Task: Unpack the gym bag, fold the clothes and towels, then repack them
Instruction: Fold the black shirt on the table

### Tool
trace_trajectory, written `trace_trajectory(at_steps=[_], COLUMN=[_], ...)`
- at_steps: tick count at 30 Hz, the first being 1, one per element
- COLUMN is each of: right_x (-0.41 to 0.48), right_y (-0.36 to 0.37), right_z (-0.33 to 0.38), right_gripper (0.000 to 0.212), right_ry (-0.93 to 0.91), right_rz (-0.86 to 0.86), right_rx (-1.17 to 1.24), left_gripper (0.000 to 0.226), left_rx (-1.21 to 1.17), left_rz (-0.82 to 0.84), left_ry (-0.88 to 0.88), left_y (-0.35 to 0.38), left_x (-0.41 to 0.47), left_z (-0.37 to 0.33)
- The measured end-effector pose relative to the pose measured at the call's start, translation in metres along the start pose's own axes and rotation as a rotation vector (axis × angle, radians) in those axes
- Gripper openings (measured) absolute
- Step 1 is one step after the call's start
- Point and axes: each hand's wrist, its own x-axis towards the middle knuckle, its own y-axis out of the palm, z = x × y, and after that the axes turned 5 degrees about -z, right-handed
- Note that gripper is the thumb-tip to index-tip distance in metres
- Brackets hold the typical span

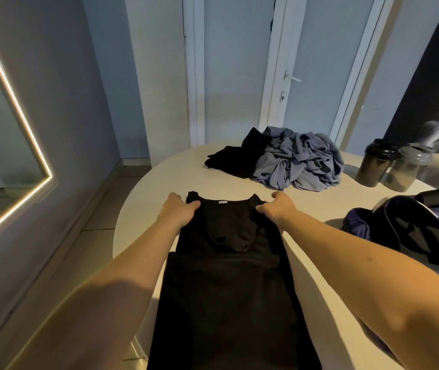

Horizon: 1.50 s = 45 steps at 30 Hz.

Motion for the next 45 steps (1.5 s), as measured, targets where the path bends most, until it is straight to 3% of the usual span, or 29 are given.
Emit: trace_trajectory(at_steps=[3,8,12,19,24,30,35,39,42,45], right_x=[0.024,0.040,0.038,-0.013,-0.078,-0.164,-0.227,-0.259,-0.267,-0.270], right_y=[0.007,0.013,0.013,-0.024,-0.059,-0.079,-0.063,-0.051,-0.042,-0.039], right_z=[0.014,0.031,0.033,0.043,0.045,0.015,-0.035,-0.070,-0.088,-0.092], right_gripper=[0.091,0.061,0.038,0.018,0.015,0.040,0.045,0.054,0.034,0.016], right_ry=[0.007,0.003,-0.059,-0.220,-0.416,-0.578,-0.612,-0.597,-0.676,-0.753], right_rz=[0.081,0.188,0.196,0.116,0.001,-0.025,0.024,0.094,0.109,0.090], right_rx=[-0.110,-0.248,-0.191,-0.064,-0.034,-0.040,-0.059,-0.095,-0.167,-0.190], left_gripper=[0.086,0.084,0.057,0.052,0.031,0.016,0.017,0.031,0.033,0.038], left_rx=[-0.064,0.014,-0.068,-0.151,-0.151,-0.124,-0.068,0.035,0.150,0.269], left_rz=[0.052,0.182,0.255,0.209,0.129,0.109,0.193,0.275,0.335,0.280], left_ry=[-0.085,-0.120,-0.046,0.243,0.405,0.499,0.507,0.499,0.512,0.604], left_y=[0.008,0.015,0.012,-0.034,-0.073,-0.100,-0.097,-0.093,-0.092,-0.085], left_x=[0.025,0.059,0.053,0.000,-0.070,-0.159,-0.210,-0.229,-0.232,-0.232], left_z=[-0.013,-0.018,-0.024,-0.032,-0.033,0.004,0.062,0.103,0.117,0.112])
